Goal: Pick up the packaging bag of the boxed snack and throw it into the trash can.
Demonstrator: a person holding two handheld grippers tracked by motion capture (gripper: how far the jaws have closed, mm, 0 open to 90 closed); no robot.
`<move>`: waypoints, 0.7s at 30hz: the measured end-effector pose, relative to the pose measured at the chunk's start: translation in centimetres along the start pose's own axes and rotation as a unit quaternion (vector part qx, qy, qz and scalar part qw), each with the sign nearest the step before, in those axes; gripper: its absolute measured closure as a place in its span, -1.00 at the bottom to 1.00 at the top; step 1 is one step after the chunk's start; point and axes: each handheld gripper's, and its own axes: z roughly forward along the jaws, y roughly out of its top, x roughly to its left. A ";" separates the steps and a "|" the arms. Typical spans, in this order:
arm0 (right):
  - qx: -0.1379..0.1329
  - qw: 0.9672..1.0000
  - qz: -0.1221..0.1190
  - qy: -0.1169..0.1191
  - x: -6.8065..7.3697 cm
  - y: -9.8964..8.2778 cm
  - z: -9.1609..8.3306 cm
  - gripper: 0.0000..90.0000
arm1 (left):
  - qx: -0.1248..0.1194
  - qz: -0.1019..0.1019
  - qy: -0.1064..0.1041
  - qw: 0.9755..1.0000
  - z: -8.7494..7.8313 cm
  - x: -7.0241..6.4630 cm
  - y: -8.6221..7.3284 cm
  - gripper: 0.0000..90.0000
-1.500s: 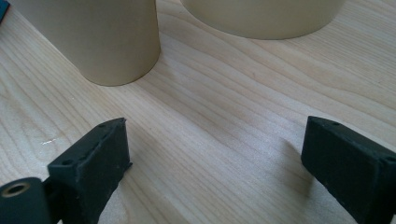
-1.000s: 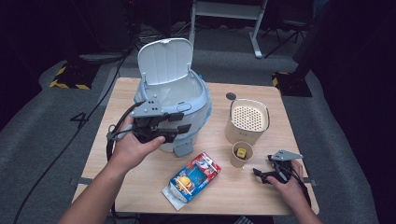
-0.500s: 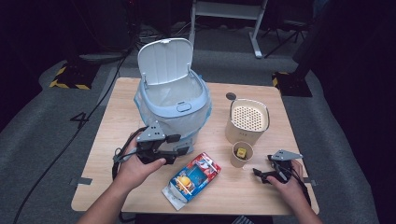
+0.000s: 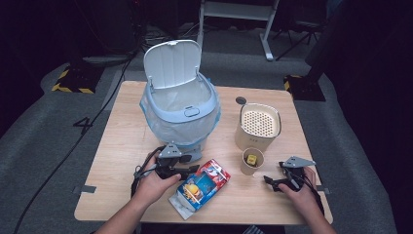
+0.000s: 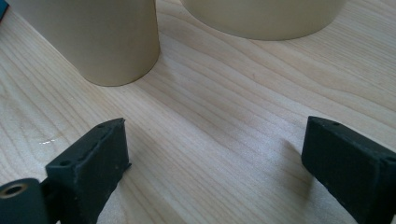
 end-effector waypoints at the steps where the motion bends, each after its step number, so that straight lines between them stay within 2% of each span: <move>1: 0.000 1.000 0.000 0.000 0.0 0.0 0.0 -0.84 | 0.000 0.000 0.000 1.000 0.0 0.0 0.0 0.12; 2: 0.000 1.000 0.000 0.000 0.0 0.0 0.0 -0.84 | 0.009 -0.001 -0.002 1.000 0.6 -0.1 -0.3 0.12; 5: 0.000 1.000 0.000 0.000 0.0 0.0 0.0 -0.84 | 0.019 -0.004 -0.011 1.000 1.3 -0.2 -0.6 0.12; 9: 0.000 1.000 0.000 0.000 0.0 0.0 0.0 -0.84 | 0.033 -0.002 -0.012 0.999 2.0 -0.5 -0.8 0.13; 11: 0.000 1.000 0.000 0.000 0.0 0.0 0.0 -0.84 | 0.040 -0.007 -0.017 0.999 2.3 -0.5 -0.9 0.14; 16: 0.000 1.000 0.000 0.000 0.0 0.0 0.0 -0.84 | 0.073 -0.013 -0.021 0.997 2.9 -0.3 -1.1 0.19; 19: 0.000 1.000 0.000 0.000 0.0 0.0 0.0 -0.84 | 0.085 -0.011 -0.022 0.996 3.0 -0.4 -0.9 0.26; 21: 0.000 1.000 0.000 0.000 0.0 0.0 0.0 -0.84 | 0.092 -0.014 -0.018 0.996 3.1 -0.5 -0.8 0.45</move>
